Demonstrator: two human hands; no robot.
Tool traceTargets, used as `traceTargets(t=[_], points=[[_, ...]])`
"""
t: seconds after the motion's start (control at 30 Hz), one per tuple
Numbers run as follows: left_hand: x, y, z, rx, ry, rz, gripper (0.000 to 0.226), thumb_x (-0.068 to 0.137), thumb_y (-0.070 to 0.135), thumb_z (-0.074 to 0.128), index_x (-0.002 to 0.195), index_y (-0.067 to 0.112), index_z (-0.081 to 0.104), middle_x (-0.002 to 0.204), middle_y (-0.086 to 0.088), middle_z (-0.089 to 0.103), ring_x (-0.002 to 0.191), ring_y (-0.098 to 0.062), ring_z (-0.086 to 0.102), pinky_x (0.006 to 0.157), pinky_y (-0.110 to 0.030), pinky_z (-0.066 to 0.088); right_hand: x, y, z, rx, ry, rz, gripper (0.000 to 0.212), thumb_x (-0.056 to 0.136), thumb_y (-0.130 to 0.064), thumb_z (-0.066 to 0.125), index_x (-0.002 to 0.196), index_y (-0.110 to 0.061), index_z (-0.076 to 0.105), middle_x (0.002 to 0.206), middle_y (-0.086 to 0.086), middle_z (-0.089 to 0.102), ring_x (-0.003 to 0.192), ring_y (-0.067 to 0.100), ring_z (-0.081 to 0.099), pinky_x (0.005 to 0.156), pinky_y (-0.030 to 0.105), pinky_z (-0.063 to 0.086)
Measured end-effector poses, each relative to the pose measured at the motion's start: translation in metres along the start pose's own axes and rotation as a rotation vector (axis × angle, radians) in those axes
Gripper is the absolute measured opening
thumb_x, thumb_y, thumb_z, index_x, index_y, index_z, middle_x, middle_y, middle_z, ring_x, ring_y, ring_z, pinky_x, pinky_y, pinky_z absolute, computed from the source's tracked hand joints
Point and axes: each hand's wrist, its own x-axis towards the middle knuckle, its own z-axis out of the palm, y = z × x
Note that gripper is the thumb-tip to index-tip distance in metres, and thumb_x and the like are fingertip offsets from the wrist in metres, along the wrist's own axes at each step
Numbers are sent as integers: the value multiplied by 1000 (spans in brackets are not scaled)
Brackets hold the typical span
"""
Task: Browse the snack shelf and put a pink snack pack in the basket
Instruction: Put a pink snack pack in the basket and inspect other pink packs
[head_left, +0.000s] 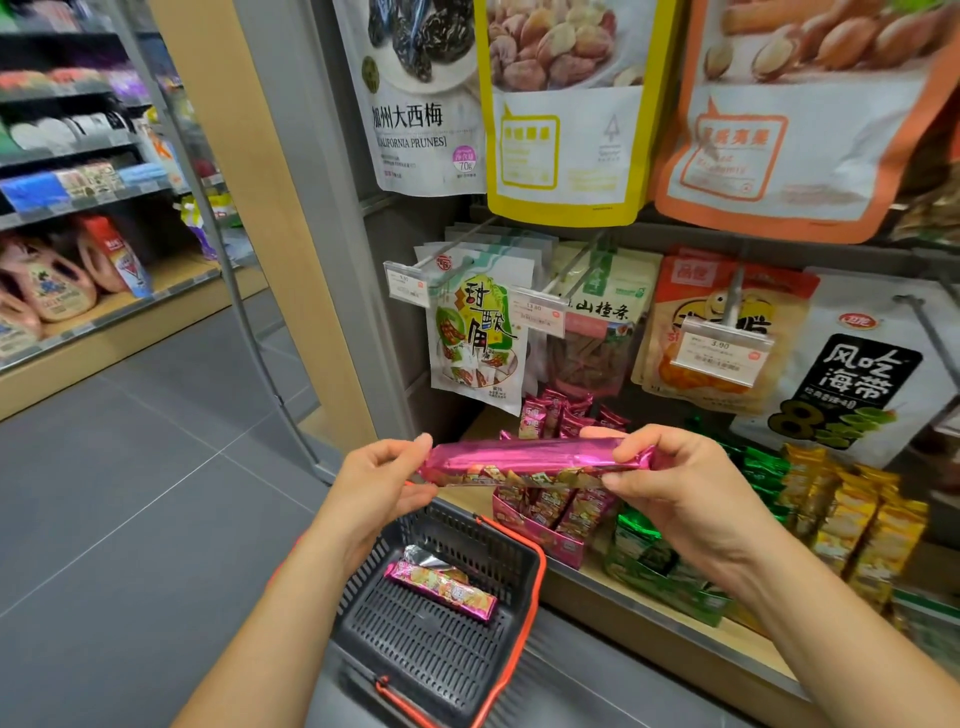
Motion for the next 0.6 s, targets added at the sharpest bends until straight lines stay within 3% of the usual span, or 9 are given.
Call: traceTargets(t=[0.1,0.17,0.23,0.3,0.37,0.47,0.6], points=[[3,-4,1,-134,-28,-80,26,86,24,71,102,5,66,86,-13,75,70,-21,72,60,-22,57,0,-3,-2,-16,-65,-2,29,66,14,69,65,-14,73,109,12,73,99,29,71,82,36,54],[5,-7,2,-196,-17,-110,20,86,17,71,98,1,69,83,-14,75,65,-17,69,57,-20,56,-2,-5,-3,-30,-129,3,20,65,-2,77,80,-15,77,113,12,71,101,31,67,87,37,49],[7,-10,3,-244,11,-129,17,85,13,70,92,-2,69,78,-15,74,62,-15,69,55,-20,56,-3,-7,-3,-76,-180,-5,36,68,-16,80,103,-22,75,114,10,71,102,31,62,94,39,42],[9,-15,5,-278,14,-142,15,86,9,68,90,-5,68,75,-14,73,60,-15,69,53,-20,55,-2,-9,-3,-157,-192,-9,48,72,-25,79,117,-37,67,119,-3,70,106,22,68,91,37,54],[13,-20,6,-286,-27,-162,13,89,6,64,91,-7,67,75,-14,73,60,-15,69,53,-20,56,-2,-13,-2,-293,-196,-14,43,78,-32,73,116,-48,65,116,-10,70,100,19,71,82,36,59],[19,-29,7,-265,-123,-199,12,92,0,57,90,-7,66,82,-15,74,71,-18,71,58,-22,57,-2,-18,-2,-403,-217,-30,31,87,-26,67,107,-49,70,104,-6,75,91,20,74,77,28,60],[32,-38,12,-200,-175,-234,16,91,-10,52,86,-7,68,97,-22,72,85,-25,73,64,-25,59,-2,-22,-5,-433,-230,25,36,95,-6,57,102,-36,76,106,-9,74,93,17,73,79,24,58]])
